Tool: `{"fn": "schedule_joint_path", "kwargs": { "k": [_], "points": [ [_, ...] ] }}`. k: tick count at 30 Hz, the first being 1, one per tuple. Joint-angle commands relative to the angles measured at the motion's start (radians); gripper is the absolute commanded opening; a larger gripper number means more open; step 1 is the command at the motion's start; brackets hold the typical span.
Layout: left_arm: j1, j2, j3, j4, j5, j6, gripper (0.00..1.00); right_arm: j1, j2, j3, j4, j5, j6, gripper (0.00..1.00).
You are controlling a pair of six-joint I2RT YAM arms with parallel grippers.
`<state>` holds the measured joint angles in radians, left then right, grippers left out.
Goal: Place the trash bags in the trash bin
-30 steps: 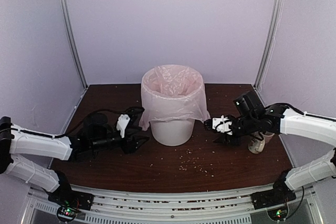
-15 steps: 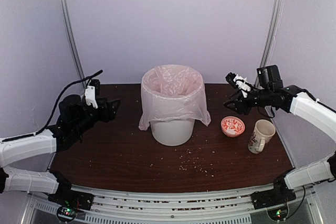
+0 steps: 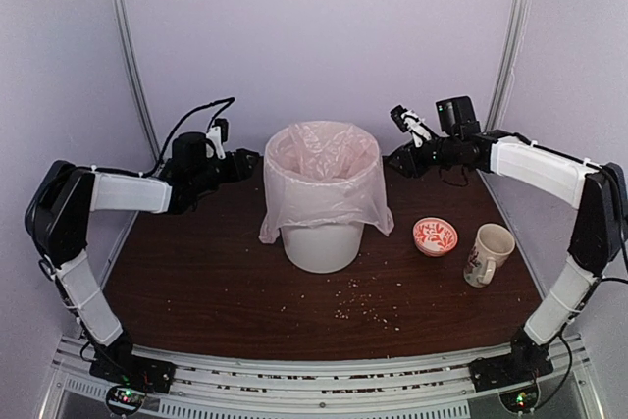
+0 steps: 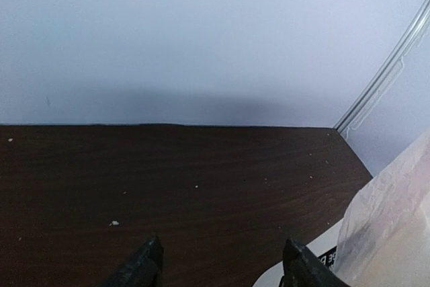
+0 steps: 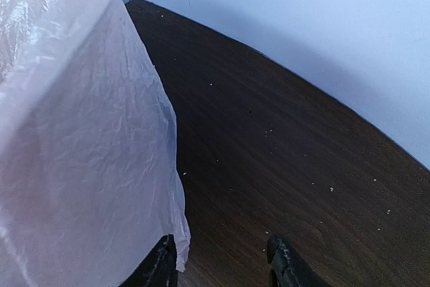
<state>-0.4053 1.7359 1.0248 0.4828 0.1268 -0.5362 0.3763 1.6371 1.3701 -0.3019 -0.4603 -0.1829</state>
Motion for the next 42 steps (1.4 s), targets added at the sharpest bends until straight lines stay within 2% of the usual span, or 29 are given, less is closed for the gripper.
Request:
{"fn": "schedule_joint_path", "kwargs": {
  "k": [1,5,10,22,27,30,34,38,42],
  "points": [
    [0.003,0.129,0.101,0.081,0.188,0.036,0.61,0.069,0.057,0.059,-0.025,0.038,0.026,0.47],
    [-0.004,0.154,0.037,0.255,0.311,-0.028,0.6,0.14,0.05,0.032,-0.034,0.062,-0.026,0.47],
    [-0.05,0.147,0.035,0.259,0.403,-0.008,0.56,0.194,0.023,-0.015,-0.036,0.066,-0.073,0.47],
    [-0.217,0.027,-0.16,0.33,0.338,-0.023,0.52,0.207,-0.152,-0.141,-0.121,0.011,-0.126,0.47],
    [-0.253,-0.021,-0.223,0.33,0.279,-0.044,0.52,0.181,-0.213,-0.197,-0.174,0.128,-0.133,0.47],
    [-0.252,-0.072,-0.24,0.229,0.159,-0.038,0.55,0.079,-0.203,-0.155,-0.248,0.098,-0.124,0.47],
    [-0.251,-0.159,-0.209,0.01,0.001,0.011,0.59,-0.027,-0.207,-0.033,-0.339,0.065,-0.123,0.48],
    [-0.25,-0.267,-0.196,-0.178,-0.124,0.051,0.63,-0.035,-0.217,0.133,-0.369,0.043,-0.11,0.49],
    [-0.248,-0.36,-0.161,-0.361,-0.202,0.087,0.65,-0.017,-0.175,0.307,-0.399,-0.061,-0.074,0.45]
  ]
}}
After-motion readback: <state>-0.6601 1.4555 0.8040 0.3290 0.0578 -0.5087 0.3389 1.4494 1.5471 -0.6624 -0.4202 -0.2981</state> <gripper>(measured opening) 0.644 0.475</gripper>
